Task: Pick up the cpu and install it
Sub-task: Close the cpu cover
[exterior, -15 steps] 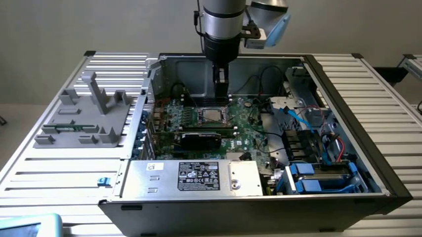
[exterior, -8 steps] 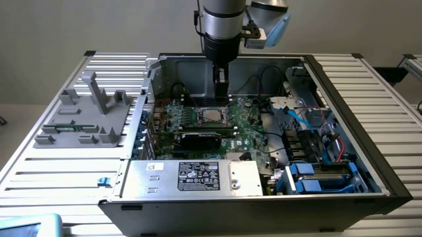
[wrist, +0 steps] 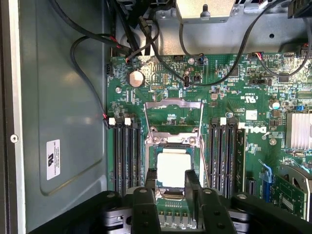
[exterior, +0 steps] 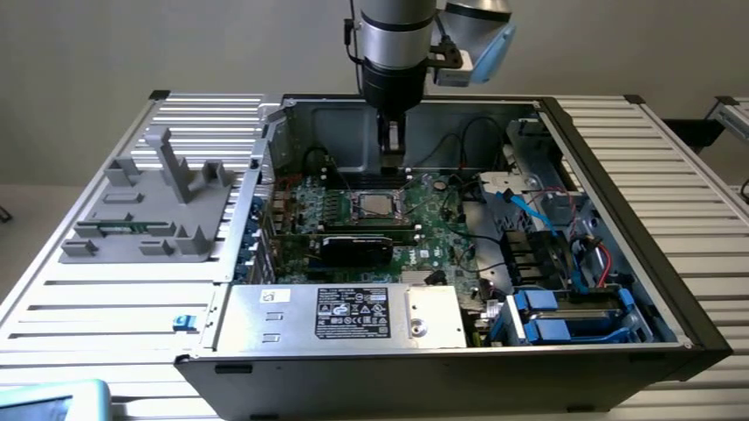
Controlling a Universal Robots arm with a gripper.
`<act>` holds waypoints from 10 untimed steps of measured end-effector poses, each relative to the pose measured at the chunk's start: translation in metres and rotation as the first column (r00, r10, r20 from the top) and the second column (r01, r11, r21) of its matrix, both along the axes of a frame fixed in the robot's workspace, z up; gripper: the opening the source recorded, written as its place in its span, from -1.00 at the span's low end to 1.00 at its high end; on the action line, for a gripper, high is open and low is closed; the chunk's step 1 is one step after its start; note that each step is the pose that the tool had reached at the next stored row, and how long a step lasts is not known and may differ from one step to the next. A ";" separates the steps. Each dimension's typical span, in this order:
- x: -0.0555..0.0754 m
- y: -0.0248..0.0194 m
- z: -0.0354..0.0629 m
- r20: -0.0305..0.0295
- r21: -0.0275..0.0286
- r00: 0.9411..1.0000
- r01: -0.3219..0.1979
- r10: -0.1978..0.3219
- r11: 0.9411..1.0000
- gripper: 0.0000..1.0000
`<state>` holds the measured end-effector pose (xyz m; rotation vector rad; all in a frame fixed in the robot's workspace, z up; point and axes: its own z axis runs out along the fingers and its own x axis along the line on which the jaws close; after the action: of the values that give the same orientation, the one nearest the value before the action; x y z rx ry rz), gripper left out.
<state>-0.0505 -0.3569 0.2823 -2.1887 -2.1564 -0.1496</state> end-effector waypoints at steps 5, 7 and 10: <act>0.000 0.0000 0.0000 0.000 0.000 1.000 0.000 0.000 1.000 -0.63; 0.000 0.0000 0.0000 0.000 0.000 1.000 0.000 0.000 1.000 -0.78; 0.002 0.0000 0.0001 0.000 0.000 1.000 0.000 0.000 1.000 -0.78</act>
<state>-0.0482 -0.3569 0.2824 -2.1888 -2.1567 -0.1489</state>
